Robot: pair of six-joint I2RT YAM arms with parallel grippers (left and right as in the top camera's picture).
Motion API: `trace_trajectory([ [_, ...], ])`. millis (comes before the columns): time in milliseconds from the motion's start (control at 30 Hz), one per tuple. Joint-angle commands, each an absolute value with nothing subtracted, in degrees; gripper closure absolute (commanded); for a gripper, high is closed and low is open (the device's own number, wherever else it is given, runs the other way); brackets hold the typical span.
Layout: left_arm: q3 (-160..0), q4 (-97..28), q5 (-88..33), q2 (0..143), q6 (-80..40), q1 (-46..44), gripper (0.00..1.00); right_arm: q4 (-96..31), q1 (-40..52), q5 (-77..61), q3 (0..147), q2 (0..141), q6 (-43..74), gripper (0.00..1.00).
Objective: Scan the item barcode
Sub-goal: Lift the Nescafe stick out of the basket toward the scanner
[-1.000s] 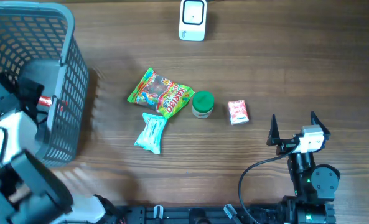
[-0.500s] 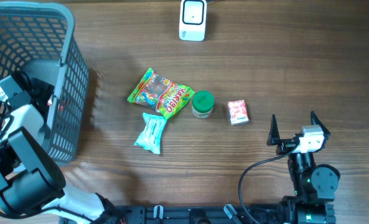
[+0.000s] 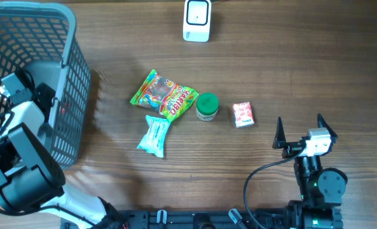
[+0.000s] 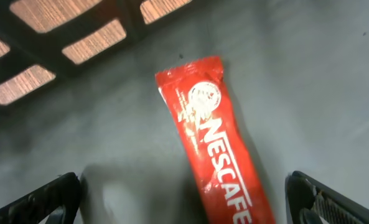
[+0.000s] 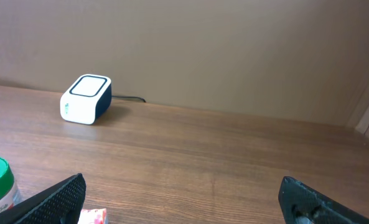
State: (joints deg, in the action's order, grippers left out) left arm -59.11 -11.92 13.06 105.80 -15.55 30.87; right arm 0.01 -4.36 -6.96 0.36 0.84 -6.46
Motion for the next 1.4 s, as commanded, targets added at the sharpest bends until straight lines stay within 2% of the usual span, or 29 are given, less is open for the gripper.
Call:
trace_trajectory([
  [0, -55.61, -18.83, 7.77, 110.54, -17.15, 31.00, 0.00, 0.30, -4.12, -5.98, 0.30, 0.43, -5.96, 0.00],
  [67, -55.61, -21.34, 7.77, 110.54, -17.34, 31.00, 0.00, 0.32, -4.12, -5.98, 0.30, 0.43, -5.98, 0.00],
  [100, -55.61, -22.15, 7.81, 110.54, -17.34, 31.00, 0.07, 0.30, -4.12, -5.98, 0.30, 0.43, -6.02, 0.01],
  [167, -55.61, -23.14, 7.81, 110.54, -17.37, 31.00, 0.31, 0.30, -4.12, -5.98, 0.30, 0.43, -6.00, 0.00],
  [200, -55.61, -23.29, 7.81, 110.54, -17.37, 31.00, 0.48, 0.32, -4.12, -5.98, 0.30, 0.43, -6.00, 0.00],
  [233, -55.61, -23.31, 7.81, 110.54, -17.61, 31.09, 0.60, 0.30, -4.12, -5.98, 0.30, 0.43, -6.00, 0.00],
  [300, -55.61, -22.96, 7.81, 110.54, -18.44, 31.09, 0.96, 0.32, -4.12, -5.98, 0.30, 0.43, -6.00, 0.00],
  [333, -55.59, -22.48, 7.81, 110.54, -18.44, 31.14, 0.96, 0.30, -4.12, -5.98, 0.30, 0.43, -6.00, 0.00],
  [367, -55.51, -21.89, 7.81, 110.54, -18.41, 31.11, 0.72, 0.32, -4.12, -5.98, 0.30, 0.43, -6.00, 0.00],
  [400, -55.51, -21.58, 7.81, 110.54, -18.41, 31.11, 0.30, 0.30, -4.12, -5.98, 0.30, 0.43, -6.00, 0.00],
  [433, -55.51, -21.19, 7.84, 110.54, -18.41, 31.14, 0.00, 0.30, -4.12, -5.98, 0.30, 0.43, -6.00, 0.00],
  [467, -55.51, -20.60, 7.84, 110.54, -18.41, 31.14, 0.00, 0.32, -4.12, -5.98, 0.30, 0.43, -6.00, 0.00],
  [700, -55.51, -17.32, 7.81, 110.76, -18.39, 31.14, 0.00, 0.30, -4.12, -5.98, 0.30, 0.43, -6.00, 0.00],
  [733, -55.51, -17.06, 7.81, 111.11, -18.37, 31.14, 0.03, 0.30, -4.12, -5.98, 0.30, 0.43, -5.98, 0.00],
  [800, -55.51, -16.47, 7.81, 113.06, -18.35, 31.31, 0.23, 0.32, -4.12, -5.98, 0.30, 0.43, -6.00, 0.00],
  [833, -55.51, -16.49, 7.81, 114.26, -18.35, 31.40, 0.28, 0.32, -4.12, -5.98, 0.30, 0.43, -6.00, 0.00],
  [867, -55.51, -16.69, 7.81, 115.35, -18.35, 31.42, 0.37, 0.32, -4.12, -5.98, 0.30, 0.43, -5.98, 0.00],
  [900, -55.51, -17.19, 7.81, 116.55, -18.20, 31.40, 0.50, 0.30, -4.12, -5.98, 0.30, 0.43, -6.00, 0.00],
  [933, -55.51, -18.20, 7.81, 117.62, -18.20, 31.40, 0.75, 0.30, -4.12, -5.98, 0.30, 0.43, -5.98, 0.00],
  [967, -55.51, -19.20, 7.81, 118.21, -18.20, 31.40, 0.88, 0.30, -4.12, -5.98, 0.30, 0.43, -6.00, 0.00],
  [1000, -55.51, -20.29, 7.84, 118.28, -18.17, 31.40, 0.96, 0.30, -4.12, -5.98, 0.30, 0.43, -5.98, 0.00],
  [1167, -55.55, -22.22, 7.79, 117.05, -18.20, 31.40, 0.96, 0.30, -4.12, -5.98, 0.30, 0.43, -6.00, 0.00],
  [1367, -62.08, -27.51, 7.77, 104.84, -18.22, 31.40, 0.96, 0.32, -4.12, -5.98, 0.30, 0.43, -6.00, 0.00],
])
